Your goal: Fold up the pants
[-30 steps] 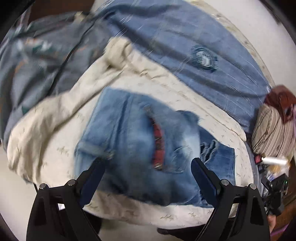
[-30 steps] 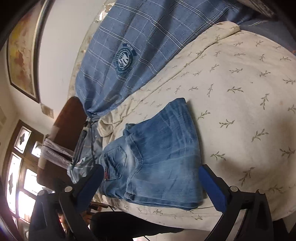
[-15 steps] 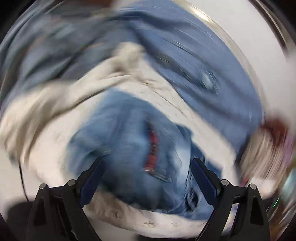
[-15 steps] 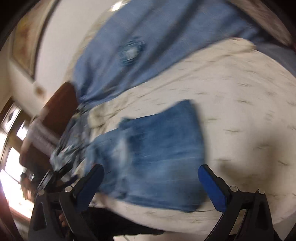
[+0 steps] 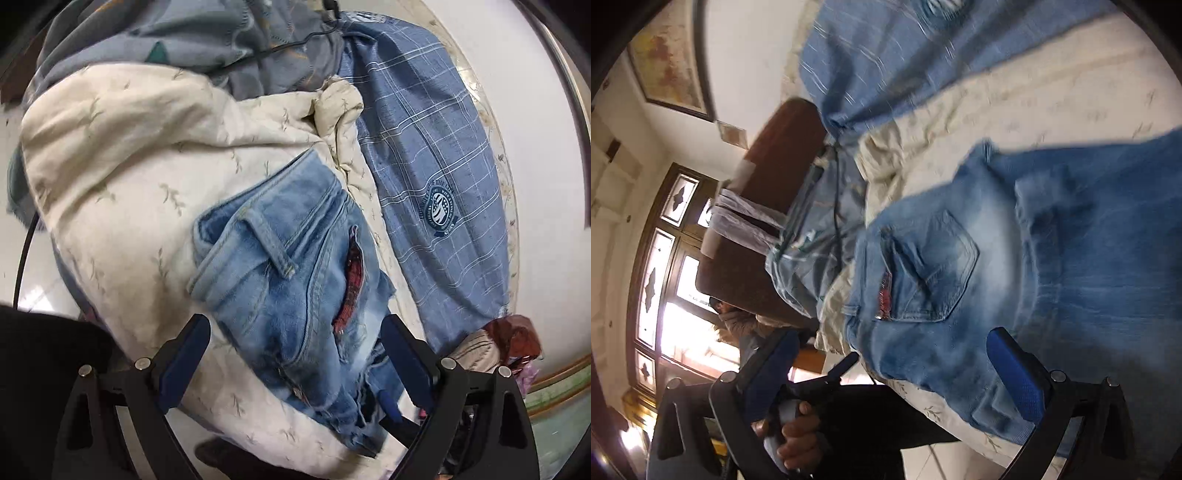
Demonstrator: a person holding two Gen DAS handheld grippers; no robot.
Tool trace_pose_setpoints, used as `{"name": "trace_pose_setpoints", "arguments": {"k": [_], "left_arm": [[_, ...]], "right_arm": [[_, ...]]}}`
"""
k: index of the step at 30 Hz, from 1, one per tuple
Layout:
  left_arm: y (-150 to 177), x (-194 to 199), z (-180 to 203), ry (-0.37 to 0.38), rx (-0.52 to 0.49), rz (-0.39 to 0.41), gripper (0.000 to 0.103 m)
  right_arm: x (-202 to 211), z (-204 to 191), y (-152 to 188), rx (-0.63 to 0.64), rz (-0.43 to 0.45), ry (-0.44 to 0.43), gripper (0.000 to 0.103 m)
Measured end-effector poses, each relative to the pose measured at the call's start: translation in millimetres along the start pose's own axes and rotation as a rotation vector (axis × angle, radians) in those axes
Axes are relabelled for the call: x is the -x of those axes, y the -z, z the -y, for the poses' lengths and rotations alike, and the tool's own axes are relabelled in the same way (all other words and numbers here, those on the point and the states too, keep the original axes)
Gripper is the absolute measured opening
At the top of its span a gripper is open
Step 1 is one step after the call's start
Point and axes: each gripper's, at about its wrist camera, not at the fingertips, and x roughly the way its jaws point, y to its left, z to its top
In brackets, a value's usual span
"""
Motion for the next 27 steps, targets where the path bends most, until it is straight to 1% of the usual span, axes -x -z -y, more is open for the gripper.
{"name": "trace_pose_setpoints", "arguments": {"k": [1, 2, 3, 6, 7, 8, 9, 10, 11, 13, 16, 18, 21, 23, 25, 27], "left_arm": [[-2.2, -6.4, -0.9, -0.016, 0.002, -0.011, 0.093], [-6.6, -15.5, -2.2, -0.048, 0.018, -0.019, 0.093], [-10.4, -21.9, -2.5, -0.057, 0.033, -0.024, 0.093], [-18.3, -31.6, -1.9, -0.066, 0.047, -0.037, 0.093], [-17.2, -28.9, -0.3, -0.071, 0.045, -0.027, 0.086], [-15.4, -25.9, 3.0, -0.088, 0.017, -0.012, 0.078], [-14.0, -24.4, 5.8, -0.137, -0.017, -0.005, 0.047], [-14.0, -23.4, 5.2, -0.166, -0.032, -0.007, 0.028], [-15.0, -22.3, 2.6, -0.160, -0.026, -0.009, 0.027], [-17.4, -22.9, -4.0, -0.159, -0.005, -0.019, 0.019], [-16.3, -23.0, 0.0, -0.176, -0.046, -0.023, 0.009], [-16.4, -22.0, 5.5, -0.168, -0.064, -0.018, 0.008], [-17.2, -11.8, 11.7, -0.125, -0.077, -0.003, 0.007], [-17.1, -2.9, 23.7, -0.104, -0.123, 0.026, 0.007], [-14.4, 1.7, 38.9, -0.099, -0.180, 0.046, 0.007], [-15.4, -2.0, 36.6, -0.094, -0.166, 0.025, 0.008]], "right_arm": [[-10.8, 5.2, -1.2, -0.008, -0.035, 0.005, 0.103], [-19.7, 11.6, -2.5, -0.026, -0.049, 0.035, 0.103], [-26.6, 20.9, -1.5, -0.062, -0.061, 0.077, 0.102], [-30.6, 21.3, -0.3, -0.049, -0.069, 0.073, 0.102], [-31.6, 21.3, -0.3, -0.048, -0.078, 0.078, 0.102], [-32.1, 21.5, -0.1, -0.046, -0.083, 0.081, 0.102], [-32.4, 21.6, -0.1, -0.044, -0.087, 0.084, 0.102], [-33.3, 21.7, -0.2, -0.046, -0.091, 0.088, 0.102], [-33.4, 22.0, -0.3, -0.045, -0.096, 0.093, 0.102], [-35.5, 20.1, 0.1, -0.037, -0.105, 0.107, 0.102], [-40.7, 16.6, -1.2, -0.039, -0.109, 0.118, 0.102], [-39.8, 16.4, -1.4, -0.036, -0.108, 0.119, 0.102], [-38.1, 16.4, -0.2, -0.032, -0.103, 0.111, 0.102], [-36.1, 17.0, 0.2, -0.031, -0.102, 0.107, 0.102], [-35.5, 16.7, 0.1, -0.032, -0.101, 0.106, 0.102], [-34.4, 16.5, 0.3, -0.031, -0.101, 0.105, 0.102]]}}
